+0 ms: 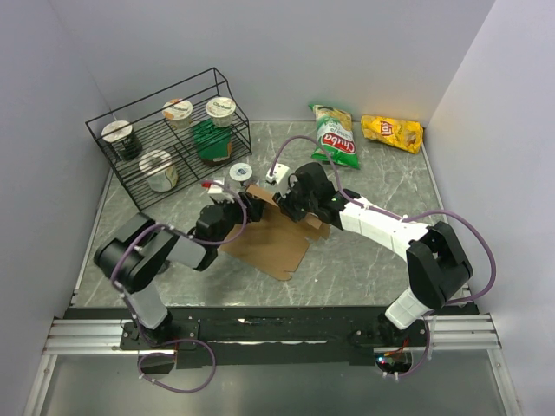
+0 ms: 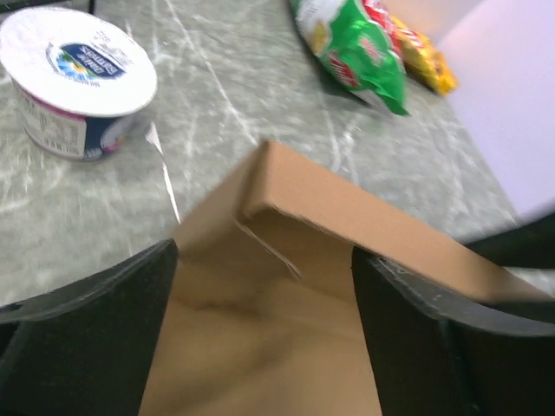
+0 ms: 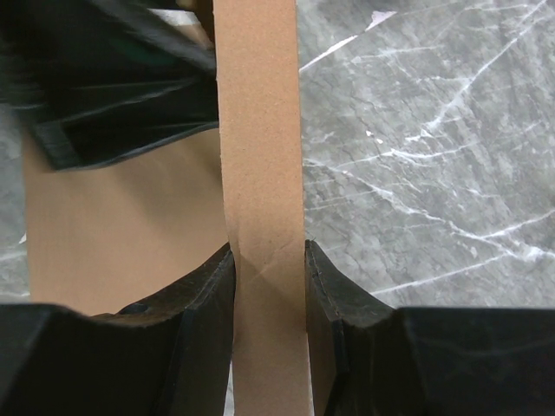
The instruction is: Fold the paper box
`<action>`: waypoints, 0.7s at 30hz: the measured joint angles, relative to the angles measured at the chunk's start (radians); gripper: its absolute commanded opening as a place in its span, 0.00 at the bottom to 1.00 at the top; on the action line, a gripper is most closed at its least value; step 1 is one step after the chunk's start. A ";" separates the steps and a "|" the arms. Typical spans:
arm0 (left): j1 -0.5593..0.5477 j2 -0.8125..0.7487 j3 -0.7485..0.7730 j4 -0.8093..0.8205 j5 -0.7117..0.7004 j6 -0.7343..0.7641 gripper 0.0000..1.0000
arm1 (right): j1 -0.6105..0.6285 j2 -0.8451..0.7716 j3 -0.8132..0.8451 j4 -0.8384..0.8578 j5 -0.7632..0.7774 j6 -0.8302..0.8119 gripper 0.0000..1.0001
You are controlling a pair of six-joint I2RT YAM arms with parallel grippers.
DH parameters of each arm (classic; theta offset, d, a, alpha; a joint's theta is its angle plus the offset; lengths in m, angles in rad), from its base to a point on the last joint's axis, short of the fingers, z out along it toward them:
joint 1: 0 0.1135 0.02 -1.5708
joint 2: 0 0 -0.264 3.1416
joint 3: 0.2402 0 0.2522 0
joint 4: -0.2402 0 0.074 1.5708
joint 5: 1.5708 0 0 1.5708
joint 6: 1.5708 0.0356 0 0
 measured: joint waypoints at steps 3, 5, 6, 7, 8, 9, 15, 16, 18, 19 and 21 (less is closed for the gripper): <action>0.000 -0.100 -0.079 0.000 0.035 0.003 0.95 | 0.000 -0.002 0.000 -0.006 -0.018 0.000 0.30; 0.000 -0.174 -0.132 -0.014 0.059 0.007 0.96 | 0.000 -0.002 0.000 -0.010 -0.027 -0.001 0.30; 0.000 -0.203 -0.153 -0.019 0.070 0.009 0.96 | 0.000 -0.004 0.001 -0.014 -0.035 -0.001 0.30; 0.000 -0.252 -0.183 -0.034 0.084 0.011 0.97 | 0.000 -0.006 0.001 -0.017 -0.043 -0.001 0.30; 0.000 -0.300 -0.214 -0.048 0.093 0.013 0.97 | 0.001 -0.008 0.001 -0.023 -0.055 -0.001 0.30; 0.000 -0.350 -0.246 -0.060 0.104 0.014 0.97 | 0.001 -0.013 0.001 -0.032 -0.066 0.000 0.30; 0.000 -0.723 -0.373 -0.291 0.157 0.036 0.99 | 0.006 -0.046 0.001 -0.106 -0.161 0.005 0.31; 0.000 -0.793 -0.374 -0.344 0.158 0.037 0.99 | 0.007 -0.049 0.001 -0.121 -0.178 0.007 0.31; 0.003 -0.949 -0.381 -0.452 0.154 0.036 0.99 | 0.010 -0.052 0.001 -0.142 -0.205 0.008 0.31; 0.005 -1.012 -0.384 -0.494 0.151 0.036 0.99 | 0.011 -0.052 0.001 -0.149 -0.216 0.007 0.30; 0.017 -1.141 -0.388 -0.592 0.145 0.035 0.96 | 0.012 -0.052 0.001 -0.156 -0.227 0.007 0.30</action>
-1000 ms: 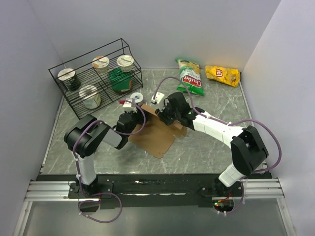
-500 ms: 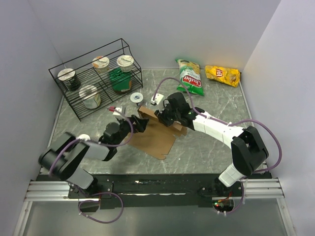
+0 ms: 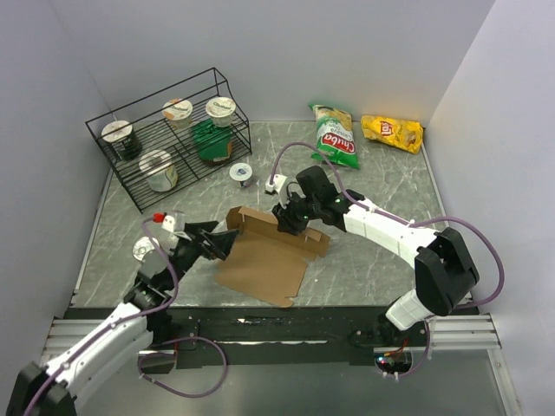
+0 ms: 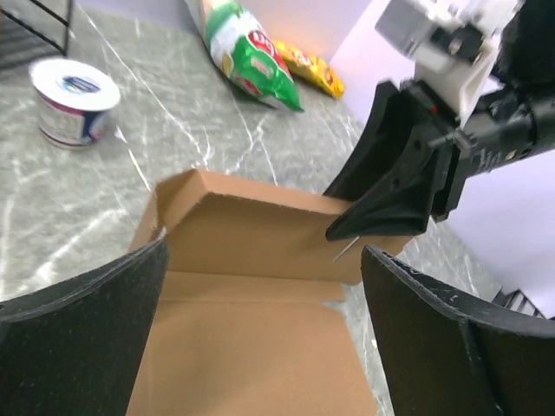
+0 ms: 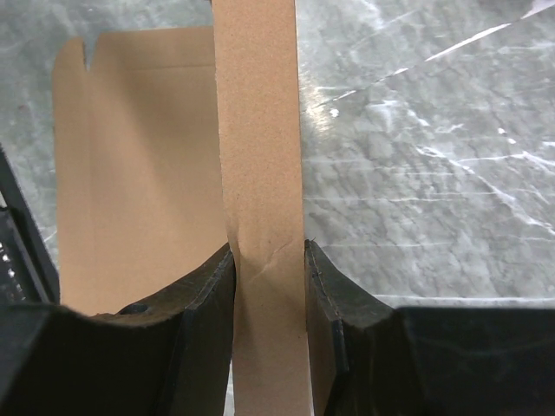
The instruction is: Fold the paper box
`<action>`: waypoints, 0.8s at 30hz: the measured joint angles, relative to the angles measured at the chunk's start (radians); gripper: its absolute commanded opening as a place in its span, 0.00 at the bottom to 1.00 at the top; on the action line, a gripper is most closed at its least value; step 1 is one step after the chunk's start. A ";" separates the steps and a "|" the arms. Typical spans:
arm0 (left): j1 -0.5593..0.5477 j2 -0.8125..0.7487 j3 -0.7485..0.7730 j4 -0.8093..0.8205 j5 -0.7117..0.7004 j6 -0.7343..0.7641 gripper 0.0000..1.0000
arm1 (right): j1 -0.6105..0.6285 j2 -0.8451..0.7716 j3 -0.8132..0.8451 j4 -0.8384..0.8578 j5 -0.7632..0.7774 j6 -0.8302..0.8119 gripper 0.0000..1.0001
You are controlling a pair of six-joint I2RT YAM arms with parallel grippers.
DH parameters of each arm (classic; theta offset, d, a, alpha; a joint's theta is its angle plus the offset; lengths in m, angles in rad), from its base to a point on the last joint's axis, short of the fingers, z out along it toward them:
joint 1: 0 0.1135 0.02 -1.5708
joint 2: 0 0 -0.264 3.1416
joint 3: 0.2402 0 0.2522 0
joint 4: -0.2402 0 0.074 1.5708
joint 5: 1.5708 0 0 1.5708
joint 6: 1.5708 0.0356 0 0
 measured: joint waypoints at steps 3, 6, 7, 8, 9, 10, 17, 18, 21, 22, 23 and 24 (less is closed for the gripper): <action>0.029 -0.110 0.000 -0.101 -0.004 -0.006 0.99 | 0.000 0.000 0.000 -0.005 -0.012 0.000 0.30; 0.102 -0.096 0.003 -0.188 -0.006 -0.029 0.94 | 0.000 -0.002 0.000 -0.008 -0.019 -0.001 0.30; 0.129 -0.068 0.005 -0.206 -0.003 -0.035 0.93 | 0.000 -0.003 0.000 -0.011 -0.022 -0.001 0.30; 0.162 -0.021 0.013 -0.228 0.001 -0.040 0.92 | 0.000 -0.004 0.000 -0.013 -0.024 -0.001 0.30; 0.194 0.033 0.027 -0.247 0.008 -0.047 0.93 | 0.001 -0.005 0.000 -0.015 -0.028 0.000 0.30; 0.217 0.086 0.041 -0.259 0.011 -0.052 0.94 | 0.000 -0.006 -0.001 -0.016 -0.031 0.000 0.30; 0.266 0.175 0.097 -0.246 0.037 -0.062 0.99 | 0.000 -0.015 -0.007 -0.023 -0.041 0.000 0.30; 0.271 0.184 0.112 -0.235 0.038 -0.062 0.99 | 0.000 -0.015 -0.008 -0.023 -0.041 0.000 0.30; 0.300 0.250 0.151 -0.185 0.040 -0.062 0.98 | 0.000 -0.015 -0.008 -0.023 -0.043 0.000 0.30; 0.309 0.278 0.160 -0.173 0.040 -0.062 0.97 | 0.001 -0.015 -0.008 -0.023 -0.044 0.000 0.30; 0.319 0.319 0.174 -0.164 0.044 -0.061 0.97 | 0.001 -0.015 -0.008 -0.023 -0.044 0.000 0.30; 0.326 0.379 0.192 -0.155 0.051 -0.054 0.96 | 0.001 -0.015 -0.008 -0.023 -0.045 0.000 0.30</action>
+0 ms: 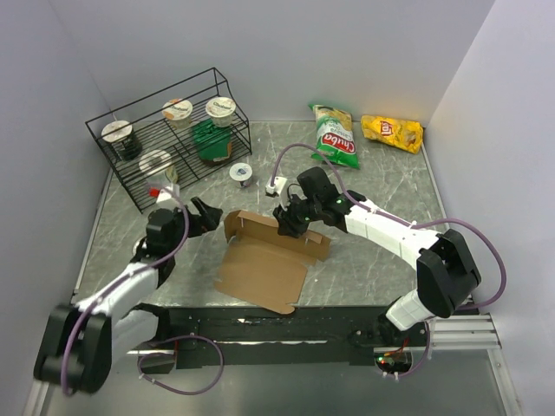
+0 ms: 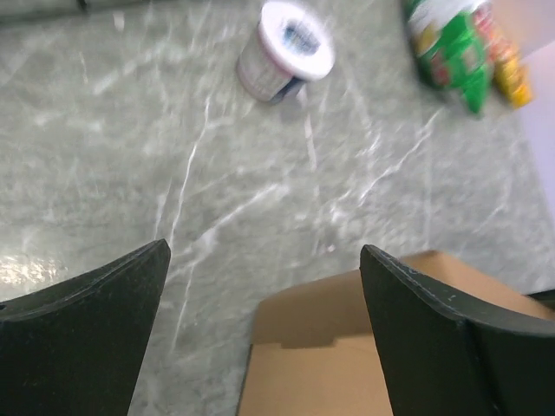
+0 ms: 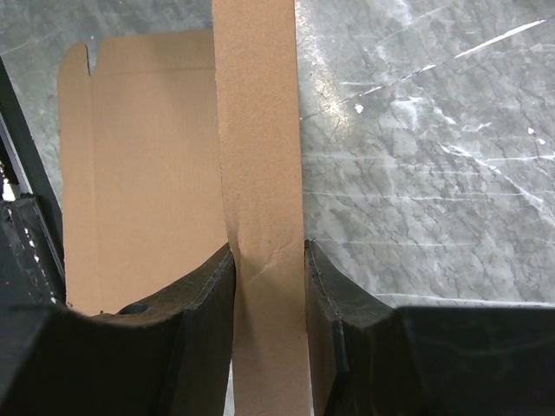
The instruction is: Fold the paper box
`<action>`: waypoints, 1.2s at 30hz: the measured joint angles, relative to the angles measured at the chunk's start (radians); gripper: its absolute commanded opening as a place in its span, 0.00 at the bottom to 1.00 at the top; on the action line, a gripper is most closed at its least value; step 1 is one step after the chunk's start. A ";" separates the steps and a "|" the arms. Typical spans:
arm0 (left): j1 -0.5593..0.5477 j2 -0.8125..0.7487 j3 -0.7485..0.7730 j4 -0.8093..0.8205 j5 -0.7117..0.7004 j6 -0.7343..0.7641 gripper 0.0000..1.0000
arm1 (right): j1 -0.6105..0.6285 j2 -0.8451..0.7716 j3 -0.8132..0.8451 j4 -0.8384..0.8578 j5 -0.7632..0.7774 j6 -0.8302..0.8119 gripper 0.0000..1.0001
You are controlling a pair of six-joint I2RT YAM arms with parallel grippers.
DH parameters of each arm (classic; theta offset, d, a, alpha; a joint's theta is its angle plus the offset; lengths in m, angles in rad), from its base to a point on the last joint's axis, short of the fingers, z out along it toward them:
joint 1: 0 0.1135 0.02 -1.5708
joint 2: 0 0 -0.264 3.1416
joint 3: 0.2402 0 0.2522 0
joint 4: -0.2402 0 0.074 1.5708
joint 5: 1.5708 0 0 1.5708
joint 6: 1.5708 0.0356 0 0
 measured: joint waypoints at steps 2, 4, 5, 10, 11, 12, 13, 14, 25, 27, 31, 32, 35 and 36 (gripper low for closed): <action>0.003 0.074 0.022 0.005 0.018 0.010 0.94 | 0.000 0.000 0.000 0.000 0.000 0.000 0.30; 0.003 0.151 0.047 0.003 0.052 0.034 0.93 | 0.000 0.000 0.000 0.000 0.000 0.000 0.30; 0.003 0.172 0.057 -0.002 0.064 0.045 0.93 | 0.000 0.000 0.000 0.000 0.000 0.000 0.30; 0.003 0.199 0.076 -0.006 0.129 0.097 0.91 | 0.000 0.000 0.000 0.000 0.001 0.000 0.30; 0.003 0.190 0.071 0.000 0.145 0.102 0.91 | 0.000 0.000 0.000 0.000 0.001 0.000 0.30; 0.003 0.181 0.064 0.004 0.154 0.105 0.91 | 0.000 0.000 0.000 0.000 0.001 0.000 0.30; 0.003 0.169 0.051 0.014 0.168 0.107 0.91 | 0.000 0.000 0.000 0.000 0.001 0.000 0.30; 0.003 0.157 0.037 0.023 0.179 0.109 0.90 | 0.000 0.000 0.000 0.000 0.001 0.000 0.30; -0.009 0.150 -0.015 0.059 0.273 0.163 0.86 | 0.000 -0.004 0.000 -0.001 0.001 0.000 0.31; -0.014 0.162 -0.014 0.062 0.285 0.177 0.86 | 0.000 -0.010 -0.001 -0.005 0.003 0.000 0.31; -0.027 0.193 -0.014 0.074 0.299 0.201 0.84 | 0.000 -0.021 -0.001 -0.009 0.006 0.000 0.31; -0.030 0.200 -0.014 0.076 0.299 0.204 0.83 | 0.000 -0.023 -0.001 -0.010 0.007 0.000 0.31; -0.040 0.222 -0.007 0.081 0.298 0.217 0.82 | 0.000 -0.026 -0.001 -0.011 0.009 0.000 0.31; -0.045 0.227 -0.004 0.083 0.298 0.222 0.82 | 0.000 -0.027 -0.001 -0.011 0.009 0.000 0.31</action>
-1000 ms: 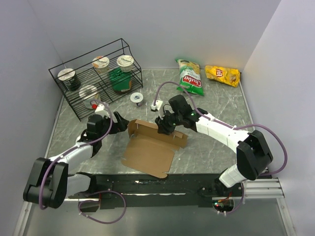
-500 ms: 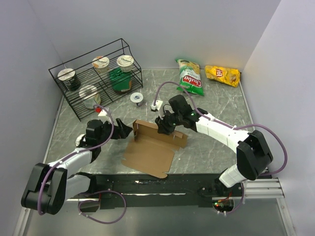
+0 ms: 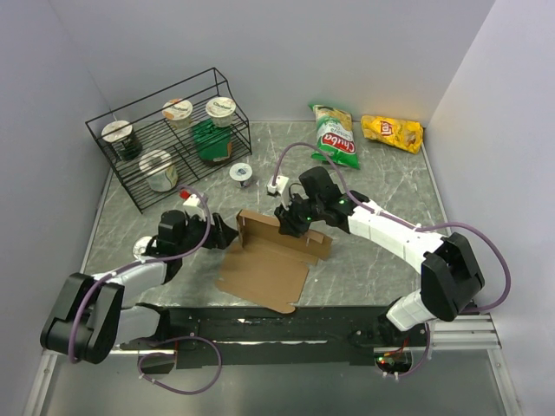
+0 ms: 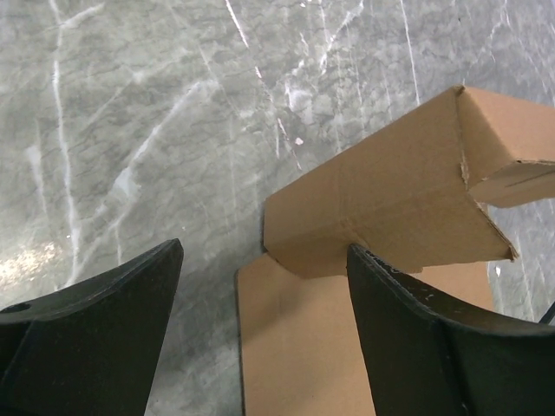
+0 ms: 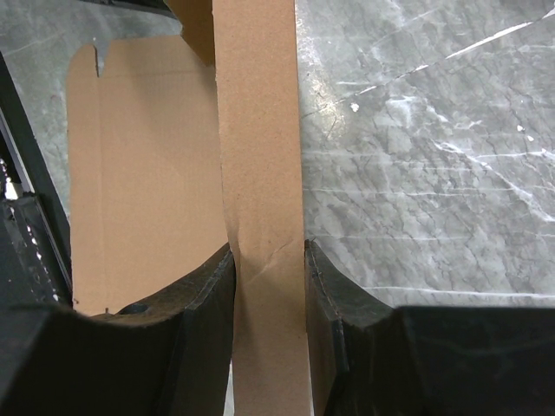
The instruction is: Fold the paper box
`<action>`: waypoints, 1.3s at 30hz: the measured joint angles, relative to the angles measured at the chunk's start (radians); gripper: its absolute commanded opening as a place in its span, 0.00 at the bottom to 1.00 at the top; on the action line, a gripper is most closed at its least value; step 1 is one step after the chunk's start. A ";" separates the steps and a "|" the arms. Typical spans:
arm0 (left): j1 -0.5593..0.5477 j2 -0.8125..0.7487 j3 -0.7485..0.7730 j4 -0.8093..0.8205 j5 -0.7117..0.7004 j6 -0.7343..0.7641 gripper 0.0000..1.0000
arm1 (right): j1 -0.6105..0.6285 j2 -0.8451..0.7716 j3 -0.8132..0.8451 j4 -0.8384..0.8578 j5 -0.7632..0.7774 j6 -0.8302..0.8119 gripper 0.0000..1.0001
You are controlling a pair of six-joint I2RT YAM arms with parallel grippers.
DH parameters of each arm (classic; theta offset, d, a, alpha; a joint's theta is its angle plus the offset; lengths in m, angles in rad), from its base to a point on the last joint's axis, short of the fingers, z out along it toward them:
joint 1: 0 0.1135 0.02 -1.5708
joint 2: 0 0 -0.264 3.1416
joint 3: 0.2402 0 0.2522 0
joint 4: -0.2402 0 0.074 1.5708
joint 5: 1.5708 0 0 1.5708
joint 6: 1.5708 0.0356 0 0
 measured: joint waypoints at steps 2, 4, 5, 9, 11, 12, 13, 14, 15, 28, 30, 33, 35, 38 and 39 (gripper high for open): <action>-0.009 0.006 0.003 0.004 0.000 0.010 0.82 | 0.000 -0.001 0.000 0.000 0.000 0.000 0.31; -0.019 0.010 0.006 0.009 -0.001 0.016 0.81 | 0.000 -0.001 -0.001 0.000 0.000 0.000 0.31; -0.023 0.012 0.008 0.010 -0.001 0.020 0.81 | 0.000 -0.001 -0.001 0.000 0.000 0.000 0.31; -0.040 0.029 0.017 0.024 0.000 0.039 0.80 | 0.000 -0.001 -0.001 0.000 0.004 0.000 0.31; -0.045 0.042 0.025 0.025 0.000 0.045 0.79 | 0.000 -0.001 -0.001 0.000 0.007 0.000 0.31; -0.047 0.048 0.029 0.027 0.000 0.048 0.79 | 0.000 -0.001 -0.001 0.000 0.008 0.000 0.31; -0.049 0.053 0.031 0.028 0.000 0.053 0.79 | 0.000 -0.001 -0.001 0.000 0.009 0.000 0.31; -0.051 0.057 0.033 0.030 -0.001 0.056 0.78 | 0.000 -0.001 -0.001 0.000 0.011 0.000 0.31; -0.054 0.061 0.036 0.030 -0.002 0.058 0.77 | 0.000 -0.001 -0.001 0.000 0.013 0.000 0.31; -0.084 0.098 0.045 0.092 -0.018 0.108 0.77 | 0.000 -0.001 -0.001 0.001 0.023 0.000 0.31; -0.088 0.103 0.045 0.097 -0.018 0.114 0.77 | 0.000 -0.001 -0.001 0.000 0.023 0.000 0.31; -0.099 0.104 0.049 0.099 -0.018 0.121 0.75 | 0.000 -0.001 -0.001 0.000 0.023 0.000 0.31; -0.108 0.105 0.051 0.103 -0.018 0.128 0.75 | 0.000 -0.001 -0.001 0.001 0.023 0.000 0.31; -0.121 0.111 0.059 0.105 -0.018 0.141 0.74 | 0.000 -0.001 -0.001 0.001 0.023 0.000 0.31; -0.124 0.114 0.061 0.106 -0.018 0.143 0.73 | 0.000 -0.001 -0.001 0.001 0.023 0.000 0.31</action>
